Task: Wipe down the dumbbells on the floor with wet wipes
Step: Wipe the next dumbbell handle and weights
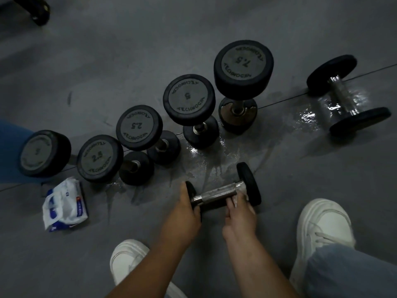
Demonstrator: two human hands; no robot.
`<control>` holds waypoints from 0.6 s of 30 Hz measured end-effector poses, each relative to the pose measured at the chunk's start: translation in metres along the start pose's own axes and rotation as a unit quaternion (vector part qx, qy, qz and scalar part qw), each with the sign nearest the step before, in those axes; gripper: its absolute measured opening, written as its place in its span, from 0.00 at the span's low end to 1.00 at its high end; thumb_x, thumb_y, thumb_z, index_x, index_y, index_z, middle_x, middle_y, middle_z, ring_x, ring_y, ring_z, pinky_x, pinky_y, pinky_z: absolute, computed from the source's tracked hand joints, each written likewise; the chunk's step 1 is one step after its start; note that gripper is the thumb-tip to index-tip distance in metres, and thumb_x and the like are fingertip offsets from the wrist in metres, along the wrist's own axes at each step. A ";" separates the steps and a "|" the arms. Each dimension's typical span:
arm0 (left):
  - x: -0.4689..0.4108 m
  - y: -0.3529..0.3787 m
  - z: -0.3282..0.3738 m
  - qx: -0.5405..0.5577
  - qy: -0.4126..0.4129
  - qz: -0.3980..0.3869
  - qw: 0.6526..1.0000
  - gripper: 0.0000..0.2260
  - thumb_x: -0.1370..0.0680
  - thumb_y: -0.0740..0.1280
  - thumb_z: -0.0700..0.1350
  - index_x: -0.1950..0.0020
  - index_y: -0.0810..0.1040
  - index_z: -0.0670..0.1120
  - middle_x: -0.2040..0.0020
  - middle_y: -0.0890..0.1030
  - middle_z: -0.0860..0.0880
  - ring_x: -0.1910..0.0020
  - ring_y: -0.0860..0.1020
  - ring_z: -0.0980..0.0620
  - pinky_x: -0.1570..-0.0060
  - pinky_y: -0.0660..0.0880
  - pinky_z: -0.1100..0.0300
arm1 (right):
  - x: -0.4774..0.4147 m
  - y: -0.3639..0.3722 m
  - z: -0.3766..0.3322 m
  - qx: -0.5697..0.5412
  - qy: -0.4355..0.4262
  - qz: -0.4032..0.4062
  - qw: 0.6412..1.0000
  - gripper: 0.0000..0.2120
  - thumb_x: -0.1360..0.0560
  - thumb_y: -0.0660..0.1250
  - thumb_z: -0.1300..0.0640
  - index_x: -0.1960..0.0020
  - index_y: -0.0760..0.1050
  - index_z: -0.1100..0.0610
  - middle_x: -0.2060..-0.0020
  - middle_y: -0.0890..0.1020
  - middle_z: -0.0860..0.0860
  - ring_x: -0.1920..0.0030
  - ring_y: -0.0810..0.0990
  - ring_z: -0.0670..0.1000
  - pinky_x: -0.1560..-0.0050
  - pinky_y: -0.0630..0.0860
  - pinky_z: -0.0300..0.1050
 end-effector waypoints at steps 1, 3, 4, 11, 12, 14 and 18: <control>0.003 0.009 -0.003 0.004 0.002 -0.018 1.000 0.43 0.22 0.67 0.45 0.21 0.37 0.53 0.35 0.77 0.42 0.42 0.79 0.42 0.49 0.72 0.59 | -0.001 0.002 0.000 0.004 0.010 -0.004 1.000 0.16 0.23 0.68 0.52 0.38 0.75 0.57 0.44 0.80 0.55 0.45 0.80 0.51 0.50 0.74 0.40; 0.002 0.016 -0.007 -0.001 0.010 -0.030 0.999 0.49 0.25 0.70 0.44 0.22 0.32 0.57 0.36 0.78 0.42 0.43 0.80 0.44 0.48 0.74 0.58 | -0.005 0.014 -0.003 -0.005 0.033 -0.018 0.999 0.22 0.26 0.71 0.50 0.36 0.74 0.57 0.37 0.78 0.54 0.37 0.76 0.53 0.41 0.74 0.44; -0.002 0.016 -0.009 0.004 0.010 -0.026 1.000 0.49 0.25 0.70 0.42 0.23 0.33 0.57 0.38 0.78 0.42 0.44 0.80 0.44 0.47 0.75 0.56 | -0.006 0.021 -0.005 -0.015 0.038 -0.030 0.999 0.24 0.27 0.72 0.49 0.35 0.74 0.56 0.36 0.77 0.54 0.39 0.77 0.51 0.44 0.75 0.43; -0.003 0.016 -0.005 0.035 0.002 -0.019 0.999 0.47 0.26 0.68 0.39 0.21 0.37 0.57 0.40 0.79 0.44 0.48 0.80 0.45 0.50 0.74 0.58 | -0.009 0.015 -0.001 -0.035 0.040 -0.021 0.998 0.21 0.27 0.72 0.51 0.37 0.75 0.55 0.38 0.78 0.54 0.37 0.75 0.49 0.44 0.70 0.40; -0.004 0.016 -0.007 0.032 0.000 -0.018 0.999 0.47 0.26 0.69 0.39 0.21 0.37 0.58 0.40 0.79 0.44 0.48 0.80 0.45 0.51 0.73 0.58 | -0.010 0.021 -0.002 -0.041 0.047 -0.031 0.998 0.21 0.27 0.72 0.50 0.37 0.75 0.54 0.39 0.79 0.53 0.39 0.76 0.48 0.48 0.71 0.38; -0.007 0.014 -0.007 0.027 0.000 -0.020 0.999 0.48 0.27 0.69 0.40 0.22 0.37 0.58 0.41 0.79 0.44 0.48 0.80 0.44 0.50 0.74 0.57 | -0.011 0.025 -0.002 -0.047 0.050 -0.032 0.997 0.20 0.27 0.72 0.50 0.36 0.75 0.53 0.40 0.80 0.50 0.43 0.77 0.47 0.55 0.71 0.37; -0.009 0.011 -0.006 0.020 -0.007 -0.020 1.000 0.46 0.27 0.68 0.40 0.22 0.39 0.58 0.42 0.79 0.43 0.49 0.80 0.43 0.48 0.77 0.53 | -0.010 0.014 0.000 -0.031 0.043 -0.029 0.998 0.16 0.25 0.70 0.50 0.40 0.75 0.54 0.43 0.77 0.50 0.43 0.74 0.48 0.46 0.69 0.39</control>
Point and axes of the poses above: each hand's wrist, its own x-axis away from the middle knuckle, its own y-axis out of the palm, z = x × y, the point moved 7 cm from there along -x, towards the middle knuckle
